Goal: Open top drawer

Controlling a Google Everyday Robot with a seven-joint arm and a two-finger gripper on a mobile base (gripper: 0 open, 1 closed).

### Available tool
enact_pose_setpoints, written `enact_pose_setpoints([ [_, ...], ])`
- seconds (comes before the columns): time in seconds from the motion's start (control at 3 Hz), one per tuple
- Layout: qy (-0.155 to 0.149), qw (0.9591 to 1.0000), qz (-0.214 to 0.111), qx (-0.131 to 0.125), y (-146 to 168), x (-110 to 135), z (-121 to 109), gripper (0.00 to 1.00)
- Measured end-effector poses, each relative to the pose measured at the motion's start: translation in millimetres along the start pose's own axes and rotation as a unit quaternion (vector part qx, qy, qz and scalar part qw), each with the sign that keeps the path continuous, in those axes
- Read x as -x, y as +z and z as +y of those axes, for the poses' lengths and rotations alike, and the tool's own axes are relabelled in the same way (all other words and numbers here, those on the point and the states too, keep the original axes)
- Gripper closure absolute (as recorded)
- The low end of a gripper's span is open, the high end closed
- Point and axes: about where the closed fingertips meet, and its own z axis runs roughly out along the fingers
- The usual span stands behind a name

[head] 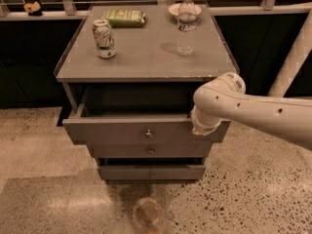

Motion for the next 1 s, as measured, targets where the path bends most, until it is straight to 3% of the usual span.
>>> enact_pose_setpoints([
  [1.0,-0.004,1.0,-0.001,-0.009,-8.6,-0.9,1.7,1.0],
])
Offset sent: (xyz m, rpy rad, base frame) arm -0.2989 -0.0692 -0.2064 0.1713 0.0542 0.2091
